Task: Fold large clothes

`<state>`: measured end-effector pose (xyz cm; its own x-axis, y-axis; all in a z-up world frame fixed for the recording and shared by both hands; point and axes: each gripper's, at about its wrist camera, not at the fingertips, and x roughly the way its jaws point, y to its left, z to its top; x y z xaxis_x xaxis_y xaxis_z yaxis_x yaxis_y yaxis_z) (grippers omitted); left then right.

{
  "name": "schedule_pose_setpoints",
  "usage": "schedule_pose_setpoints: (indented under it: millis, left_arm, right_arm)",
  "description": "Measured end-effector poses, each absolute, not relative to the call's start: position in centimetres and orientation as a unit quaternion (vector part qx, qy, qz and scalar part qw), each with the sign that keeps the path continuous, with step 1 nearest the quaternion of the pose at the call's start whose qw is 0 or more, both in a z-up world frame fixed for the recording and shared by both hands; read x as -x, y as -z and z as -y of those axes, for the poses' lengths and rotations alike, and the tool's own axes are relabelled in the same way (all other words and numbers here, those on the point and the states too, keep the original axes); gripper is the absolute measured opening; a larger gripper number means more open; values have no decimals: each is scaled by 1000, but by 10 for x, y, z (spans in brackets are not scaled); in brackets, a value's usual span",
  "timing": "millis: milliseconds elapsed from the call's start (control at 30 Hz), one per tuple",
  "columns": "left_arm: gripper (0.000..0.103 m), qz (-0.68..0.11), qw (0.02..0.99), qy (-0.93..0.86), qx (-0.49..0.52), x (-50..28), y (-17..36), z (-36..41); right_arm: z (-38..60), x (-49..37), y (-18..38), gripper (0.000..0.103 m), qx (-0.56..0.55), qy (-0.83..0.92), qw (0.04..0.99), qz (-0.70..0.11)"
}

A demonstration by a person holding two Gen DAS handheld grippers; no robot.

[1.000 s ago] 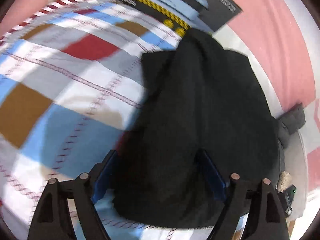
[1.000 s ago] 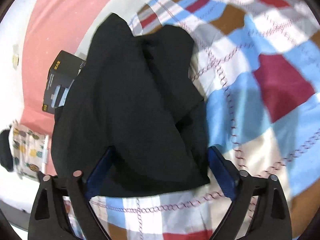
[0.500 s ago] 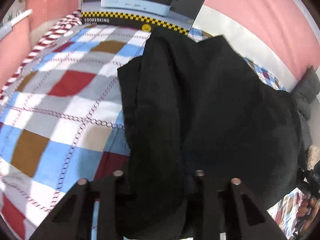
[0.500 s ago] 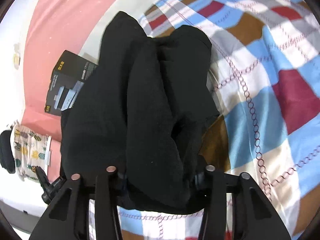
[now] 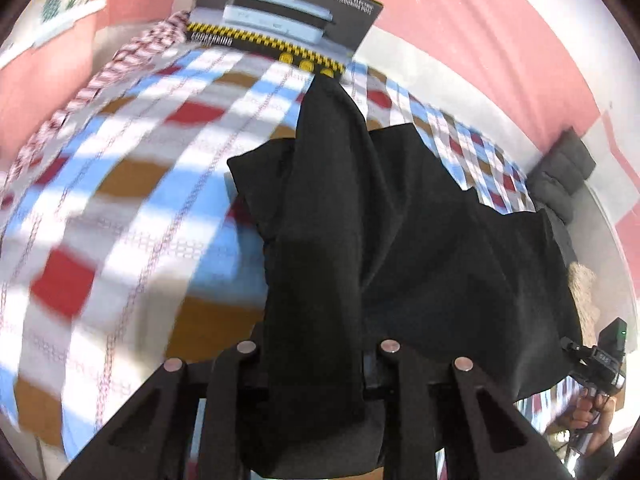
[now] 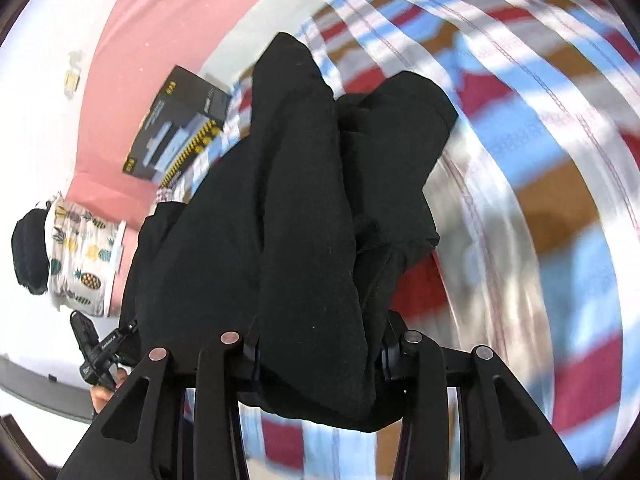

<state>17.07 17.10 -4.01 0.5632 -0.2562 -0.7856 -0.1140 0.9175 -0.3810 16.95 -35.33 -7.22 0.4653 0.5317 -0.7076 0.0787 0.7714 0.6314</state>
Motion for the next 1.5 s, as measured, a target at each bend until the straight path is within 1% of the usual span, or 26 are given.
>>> schedule_pose_setpoints:
  millis: [133, 233, 300, 333, 367, 400, 467, 600, 667, 733, 900, 1133, 1267, 1367, 1400, 1433, 1467, 1500]
  left_arm:
    - [27, -482, 851, 44, 204, -112, 53, -164]
    - [28, -484, 853, 42, 193, -95, 60, -159]
    - [30, -479, 858, 40, 182, -93, 62, -157]
    - [32, -479, 860, 38, 173, -93, 62, -155]
    - [34, -482, 860, 35, 167, -94, 62, -154]
    - [38, -486, 858, 31, 164, -95, 61, -154]
    - [43, -494, 854, 25, 163, -94, 56, -155]
    - [49, -481, 860, 15, 170, -87, 43, -168]
    - [62, -460, 869, 15, 180, -82, 34, -176]
    - [67, -444, 876, 12, 188, -85, 26, -184]
    - [68, -445, 877, 25, 182, -133, 22, -187]
    - [68, -468, 869, 31, 158, -219, 40, -173]
    - [68, -485, 863, 25, 140, -247, 55, -165]
    - [66, -487, 860, 24, 150, -254, 64, -166]
    - [61, -482, 863, 24, 151, -254, 63, -166]
    - [48, -476, 867, 23, 148, -254, 61, -166]
    - [35, -473, 869, 20, 142, -254, 59, -165]
    - [31, -469, 872, 21, 139, -254, 54, -165]
  right_arm:
    - [366, -119, 90, 40, -323, -128, 784, -515]
    - [369, -98, 104, 42, -324, -123, 776, -526]
    - [369, -96, 110, 48, -321, -119, 777, -528]
    - [368, -98, 111, 50, -321, -116, 778, -528]
    - [369, -100, 112, 57, -320, -109, 777, -531]
    - [368, -102, 110, 60, -319, -100, 775, -537]
    - [368, -100, 101, 63, -306, -89, 781, -537]
    - [372, -90, 81, 65, -268, -77, 804, -525]
    - [379, -87, 67, 65, -263, -75, 820, -503]
    - [384, -89, 57, 68, -261, -77, 829, -488]
    - [383, -131, 45, 69, -234, -74, 845, -476]
    - [376, -212, 44, 69, -205, -79, 859, -463]
    - [376, -254, 60, 69, -211, -89, 850, -474]
    - [379, -276, 77, 69, -238, -92, 832, -493]
    - [380, -279, 78, 55, -253, -104, 826, -492]
    - [379, -278, 76, 36, -259, -111, 828, -484]
    - [376, -277, 72, 20, -248, -108, 834, -480]
    - [373, -276, 67, 16, -239, -103, 839, -478]
